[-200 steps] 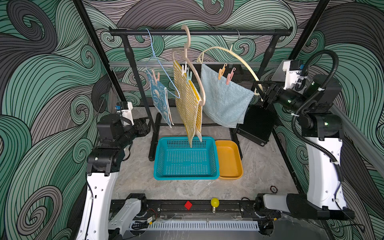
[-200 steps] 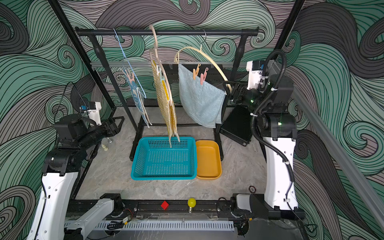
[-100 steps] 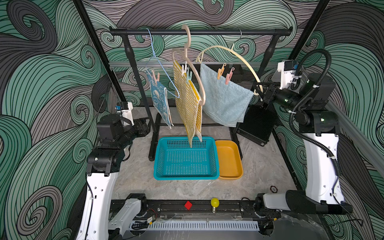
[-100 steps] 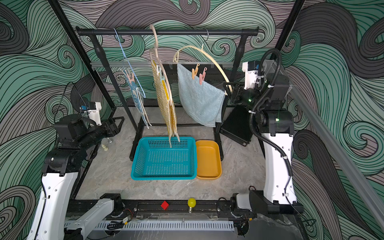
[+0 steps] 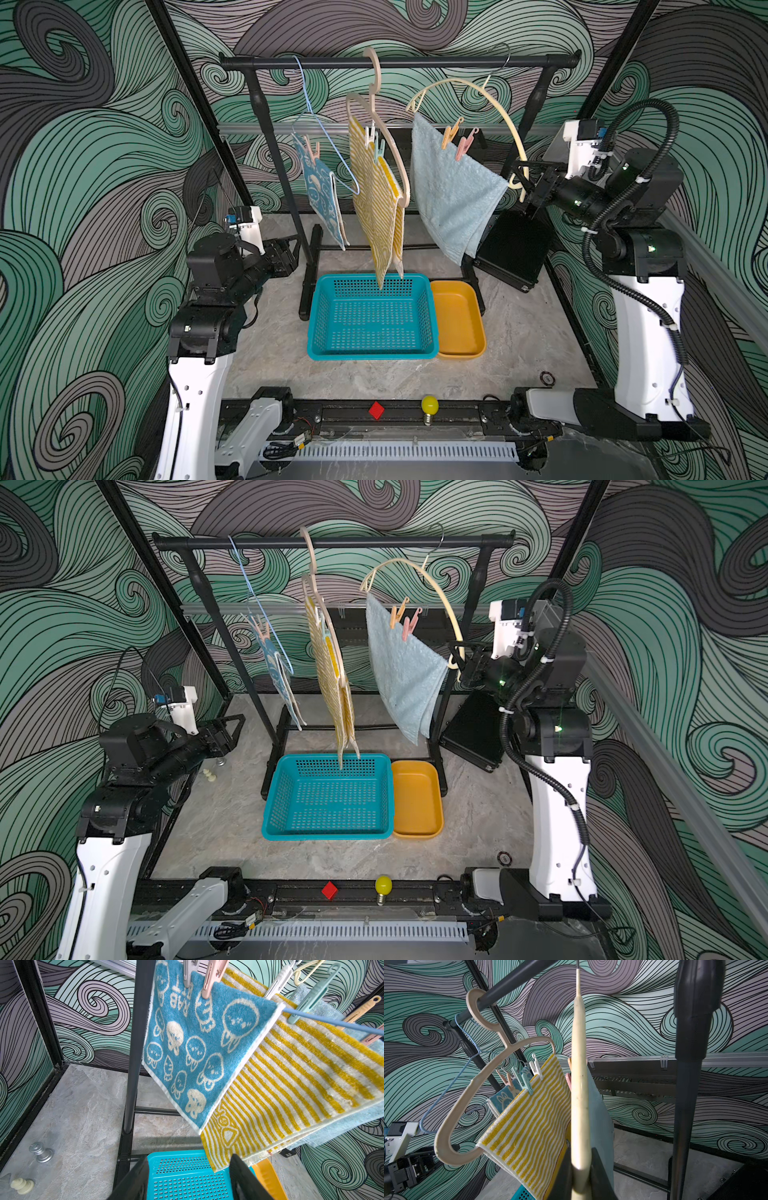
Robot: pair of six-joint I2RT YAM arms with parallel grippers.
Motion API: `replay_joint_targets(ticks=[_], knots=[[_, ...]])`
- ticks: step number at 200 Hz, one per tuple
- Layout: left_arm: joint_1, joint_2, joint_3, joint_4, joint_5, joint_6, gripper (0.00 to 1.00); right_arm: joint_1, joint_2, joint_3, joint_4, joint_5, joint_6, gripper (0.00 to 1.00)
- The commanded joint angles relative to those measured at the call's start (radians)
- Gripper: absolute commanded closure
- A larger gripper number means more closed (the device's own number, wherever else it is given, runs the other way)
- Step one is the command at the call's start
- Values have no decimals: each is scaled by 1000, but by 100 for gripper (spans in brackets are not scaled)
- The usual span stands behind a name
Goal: Remove the clothespins securing towels to the hanger
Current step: Pick up the hanger from the clothesline.
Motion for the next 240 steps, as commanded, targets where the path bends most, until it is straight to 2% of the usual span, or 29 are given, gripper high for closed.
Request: replay_joint_targets(ticks=[1, 76, 127, 175, 240], knots=[[-6, -12, 18, -22, -13, 18, 40, 0, -54, 2, 160, 35, 24, 100], [-7, -16, 16, -15, -18, 19, 40, 2, -124, -8, 111, 26, -3, 100], [-6, -28, 19, -46, -29, 39, 40, 1, -219, -103, 61, 29, -38, 100], [-6, -37, 19, -58, -35, 49, 40, 0, -273, -116, -7, 26, -61, 100], [-6, -40, 17, -91, 11, 48, 40, 1, -389, -233, -52, 35, -65, 100]])
